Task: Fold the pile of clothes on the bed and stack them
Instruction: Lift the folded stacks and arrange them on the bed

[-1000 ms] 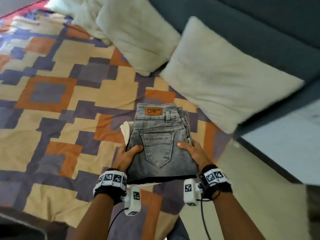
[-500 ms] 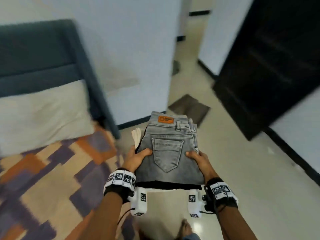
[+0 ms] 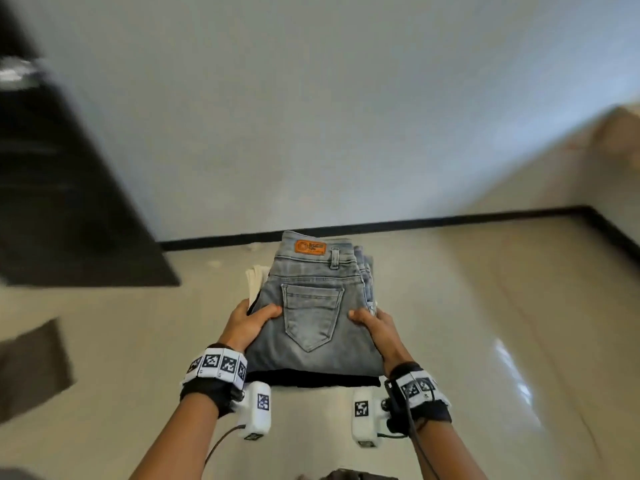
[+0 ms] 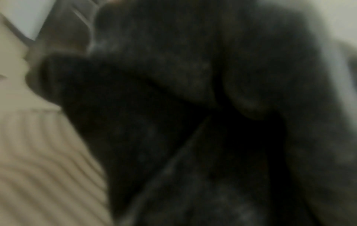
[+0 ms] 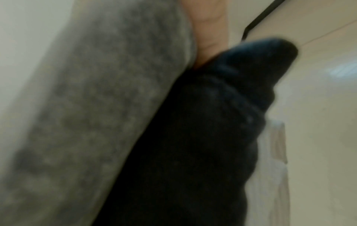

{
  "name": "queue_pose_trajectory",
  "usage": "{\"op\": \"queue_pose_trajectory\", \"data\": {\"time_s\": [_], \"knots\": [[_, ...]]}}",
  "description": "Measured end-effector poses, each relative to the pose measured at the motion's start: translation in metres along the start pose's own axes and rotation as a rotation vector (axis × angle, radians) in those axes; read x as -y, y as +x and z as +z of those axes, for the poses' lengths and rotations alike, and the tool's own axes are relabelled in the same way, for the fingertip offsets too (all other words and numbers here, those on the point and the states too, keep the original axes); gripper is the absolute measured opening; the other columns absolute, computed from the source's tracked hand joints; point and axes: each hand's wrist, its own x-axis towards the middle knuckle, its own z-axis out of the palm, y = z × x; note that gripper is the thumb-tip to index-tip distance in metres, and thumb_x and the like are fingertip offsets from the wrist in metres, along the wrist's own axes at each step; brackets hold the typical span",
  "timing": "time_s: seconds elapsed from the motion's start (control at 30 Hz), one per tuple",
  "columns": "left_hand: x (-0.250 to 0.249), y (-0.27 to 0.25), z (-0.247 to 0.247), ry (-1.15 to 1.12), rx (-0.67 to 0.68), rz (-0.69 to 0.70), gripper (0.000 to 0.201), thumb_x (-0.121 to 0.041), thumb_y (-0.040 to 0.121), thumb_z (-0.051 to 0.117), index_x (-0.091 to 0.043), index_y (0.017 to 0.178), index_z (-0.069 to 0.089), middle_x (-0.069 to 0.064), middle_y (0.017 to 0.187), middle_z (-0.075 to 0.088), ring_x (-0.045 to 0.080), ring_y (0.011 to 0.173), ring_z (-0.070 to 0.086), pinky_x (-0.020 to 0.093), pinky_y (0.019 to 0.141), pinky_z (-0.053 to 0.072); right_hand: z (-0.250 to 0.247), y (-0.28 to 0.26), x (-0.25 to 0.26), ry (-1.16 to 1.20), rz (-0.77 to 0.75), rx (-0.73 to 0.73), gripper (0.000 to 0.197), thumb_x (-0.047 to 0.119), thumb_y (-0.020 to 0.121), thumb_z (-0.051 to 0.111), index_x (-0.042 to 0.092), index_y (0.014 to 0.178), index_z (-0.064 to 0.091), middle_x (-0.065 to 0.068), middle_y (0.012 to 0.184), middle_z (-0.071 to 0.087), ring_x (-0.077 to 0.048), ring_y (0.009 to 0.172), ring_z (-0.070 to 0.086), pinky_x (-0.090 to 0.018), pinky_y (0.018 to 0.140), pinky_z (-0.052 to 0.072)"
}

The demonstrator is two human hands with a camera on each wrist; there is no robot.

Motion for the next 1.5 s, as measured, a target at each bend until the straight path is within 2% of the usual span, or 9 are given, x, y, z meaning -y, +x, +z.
{"op": "queue_pose_trajectory", "data": {"time_s": [0.27, 0.4, 0.63, 0.73, 0.93, 1.1, 1.23, 1.37, 1.5], "knots": [[-0.082, 0.044, 0.285, 0.23, 0.507, 0.089, 0.029, -0.017, 0.076, 0.079, -0.009, 0.1, 0.065, 0.014, 0.098, 0.071, 0.032, 0.092, 0.068, 0.043, 0.085, 0.055, -0.225, -0.011, 0.041, 0.325, -0.109, -0.48, 0.039, 0.011, 0.081, 0.071, -0.001, 0.117, 0.062, -0.02, 0.101, 0.073, -0.036, 0.091, 0.071, -0.039, 0.075, 0.059], [-0.103, 0.04, 0.417, 0.303, 0.731, 0.106, 0.065, -0.036, 0.045, 0.083, -0.006, 0.1, 0.066, 0.014, 0.094, 0.073, 0.031, 0.089, 0.069, 0.043, 0.085, 0.056, -0.319, -0.021, 0.051, 0.447, -0.164, -0.681, 0.039, 0.014, 0.081, 0.072, 0.0, 0.116, 0.062, -0.021, 0.101, 0.073, -0.039, 0.093, 0.071, -0.044, 0.084, 0.058], [-0.117, 0.001, 0.643, 0.469, 1.074, 0.167, 0.071, -0.038, 0.037, 0.08, -0.006, 0.1, 0.071, 0.012, 0.09, 0.075, 0.03, 0.089, 0.071, 0.043, 0.085, 0.057, -0.463, -0.054, 0.057, 0.603, -0.26, -1.006, 0.052, 0.026, 0.069, 0.079, 0.0, 0.112, 0.066, -0.023, 0.101, 0.073, -0.041, 0.094, 0.07, -0.054, 0.093, 0.053], [-0.11, -0.051, 0.74, 0.576, 1.216, 0.167, 0.064, -0.034, 0.042, 0.08, -0.005, 0.098, 0.07, 0.012, 0.086, 0.075, 0.028, 0.082, 0.071, 0.041, 0.079, 0.059, -0.532, -0.09, 0.053, 0.706, -0.283, -1.177, 0.054, 0.025, 0.062, 0.08, -0.003, 0.107, 0.068, -0.024, 0.096, 0.073, -0.038, 0.084, 0.071, -0.046, 0.084, 0.058], [-0.065, -0.182, 0.916, 0.706, 1.449, 0.186, 0.03, -0.013, 0.076, 0.078, -0.001, 0.101, 0.066, 0.016, 0.09, 0.073, 0.028, 0.079, 0.071, 0.032, 0.067, 0.057, -0.671, -0.183, 0.036, 0.766, -0.315, -1.478, 0.025, 0.01, 0.083, 0.069, -0.006, 0.102, 0.069, -0.023, 0.088, 0.073, -0.031, 0.071, 0.071, -0.032, 0.062, 0.058], [-0.049, -0.319, 1.052, 0.751, 1.633, 0.209, 0.033, -0.016, 0.074, 0.079, -0.002, 0.102, 0.068, 0.014, 0.09, 0.074, 0.025, 0.075, 0.071, 0.031, 0.065, 0.059, -0.797, -0.283, 0.044, 0.791, -0.404, -1.594, 0.036, 0.016, 0.081, 0.072, -0.002, 0.112, 0.069, -0.026, 0.105, 0.071, -0.041, 0.096, 0.069, -0.05, 0.09, 0.055], [-0.058, -0.416, 1.155, 0.736, 1.742, 0.312, 0.067, -0.046, 0.046, 0.082, -0.012, 0.103, 0.07, 0.008, 0.096, 0.075, 0.023, 0.084, 0.071, 0.035, 0.081, 0.057, -0.893, -0.354, 0.076, 0.755, -0.48, -1.668, 0.032, 0.018, 0.085, 0.068, 0.001, 0.113, 0.069, -0.021, 0.105, 0.072, -0.039, 0.097, 0.07, -0.048, 0.091, 0.055], [-0.082, -0.504, 1.247, 0.64, 1.776, 0.321, 0.016, -0.018, 0.076, 0.079, -0.012, 0.087, 0.069, 0.01, 0.087, 0.073, 0.016, 0.069, 0.066, 0.018, 0.053, 0.05, -0.992, -0.412, 0.115, 0.718, -0.545, -1.747, 0.03, 0.018, 0.086, 0.069, -0.006, 0.105, 0.07, -0.022, 0.098, 0.073, -0.038, 0.092, 0.071, -0.045, 0.09, 0.056], [-0.102, -0.576, 1.349, 0.522, 1.803, 0.337, 0.024, -0.016, 0.076, 0.08, -0.003, 0.094, 0.07, 0.007, 0.078, 0.071, 0.016, 0.064, 0.067, 0.016, 0.046, 0.048, -1.107, -0.462, 0.155, 0.653, -0.636, -1.755, 0.035, 0.02, 0.081, 0.073, -0.006, 0.105, 0.07, -0.023, 0.1, 0.073, -0.037, 0.093, 0.07, -0.049, 0.095, 0.053]]}}
